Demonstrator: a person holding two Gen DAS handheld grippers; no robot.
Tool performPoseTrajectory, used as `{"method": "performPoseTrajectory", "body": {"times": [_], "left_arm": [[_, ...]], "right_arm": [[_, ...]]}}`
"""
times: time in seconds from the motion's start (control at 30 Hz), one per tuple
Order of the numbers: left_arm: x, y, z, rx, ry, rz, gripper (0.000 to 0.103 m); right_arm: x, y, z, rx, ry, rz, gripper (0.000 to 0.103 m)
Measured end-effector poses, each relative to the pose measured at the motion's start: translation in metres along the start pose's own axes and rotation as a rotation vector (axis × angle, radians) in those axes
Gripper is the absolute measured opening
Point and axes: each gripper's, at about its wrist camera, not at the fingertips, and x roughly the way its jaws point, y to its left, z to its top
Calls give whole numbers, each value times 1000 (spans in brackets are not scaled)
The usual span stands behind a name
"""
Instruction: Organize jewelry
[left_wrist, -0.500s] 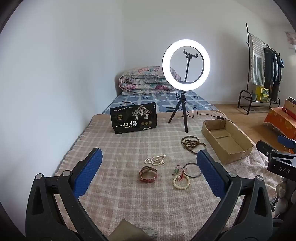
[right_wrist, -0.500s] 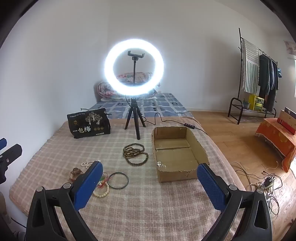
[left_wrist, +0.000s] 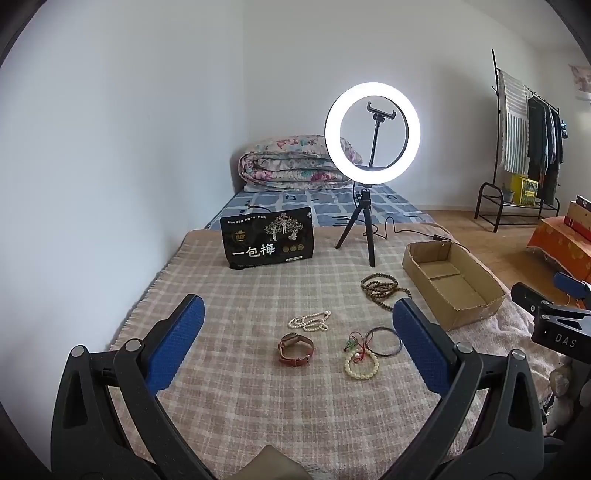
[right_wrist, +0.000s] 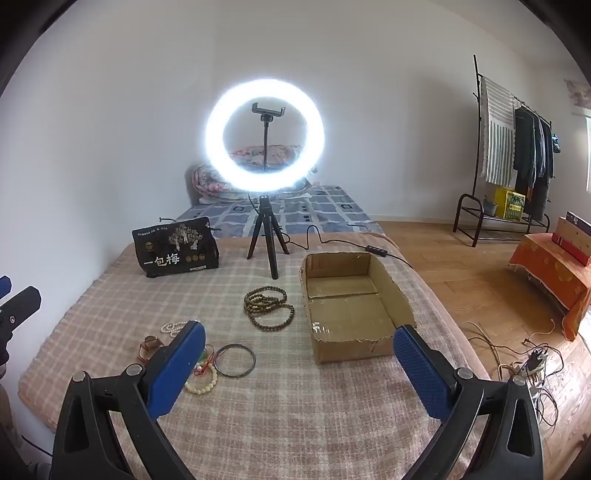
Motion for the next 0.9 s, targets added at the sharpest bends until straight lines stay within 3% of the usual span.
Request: {"method": "performPoseTrajectory", "body": {"times": [0.9], "left_arm": [[-13, -1, 7, 1, -15, 0, 103]], "right_arm": [[0, 2, 0, -6, 3, -2, 103]]}}
